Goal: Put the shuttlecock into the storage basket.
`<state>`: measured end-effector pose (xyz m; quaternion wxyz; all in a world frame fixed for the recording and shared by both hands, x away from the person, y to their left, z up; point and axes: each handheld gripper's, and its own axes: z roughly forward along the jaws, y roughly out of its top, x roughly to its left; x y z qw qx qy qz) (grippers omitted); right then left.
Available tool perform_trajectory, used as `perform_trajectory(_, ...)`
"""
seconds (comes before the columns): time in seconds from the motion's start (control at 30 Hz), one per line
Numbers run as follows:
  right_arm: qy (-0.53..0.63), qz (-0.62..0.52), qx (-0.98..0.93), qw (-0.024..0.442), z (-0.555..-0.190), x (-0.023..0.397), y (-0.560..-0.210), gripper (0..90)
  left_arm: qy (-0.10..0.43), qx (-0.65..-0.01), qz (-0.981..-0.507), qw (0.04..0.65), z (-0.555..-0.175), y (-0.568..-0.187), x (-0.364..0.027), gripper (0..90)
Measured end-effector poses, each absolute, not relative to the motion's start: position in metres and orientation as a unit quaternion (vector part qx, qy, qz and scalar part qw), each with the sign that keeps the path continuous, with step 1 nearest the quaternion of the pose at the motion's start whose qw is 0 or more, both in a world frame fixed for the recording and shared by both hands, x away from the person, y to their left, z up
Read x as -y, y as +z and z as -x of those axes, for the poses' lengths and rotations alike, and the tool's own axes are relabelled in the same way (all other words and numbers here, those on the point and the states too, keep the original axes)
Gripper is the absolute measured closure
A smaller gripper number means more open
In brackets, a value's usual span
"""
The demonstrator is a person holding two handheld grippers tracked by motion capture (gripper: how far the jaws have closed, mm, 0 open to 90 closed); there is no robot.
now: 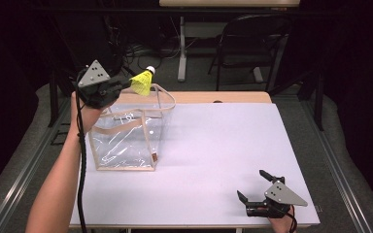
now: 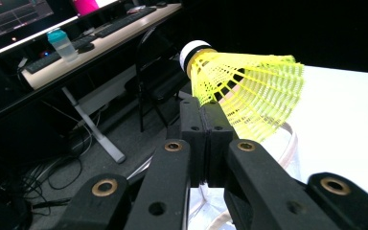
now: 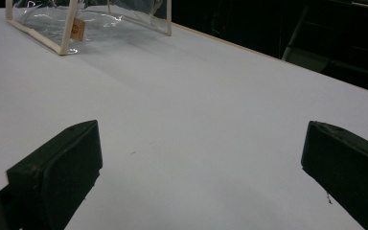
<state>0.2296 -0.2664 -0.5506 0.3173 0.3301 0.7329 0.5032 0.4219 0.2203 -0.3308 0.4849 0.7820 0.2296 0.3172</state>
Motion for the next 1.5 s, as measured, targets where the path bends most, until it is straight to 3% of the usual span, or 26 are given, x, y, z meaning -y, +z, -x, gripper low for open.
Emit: perform_trajectory(1.5, 0.501, -0.328, -0.735, 0.318, -0.230, 0.266, -0.551, 0.0, 0.312, -0.263, -0.791, 0.457, -0.423, -0.348, -0.251, 89.8)
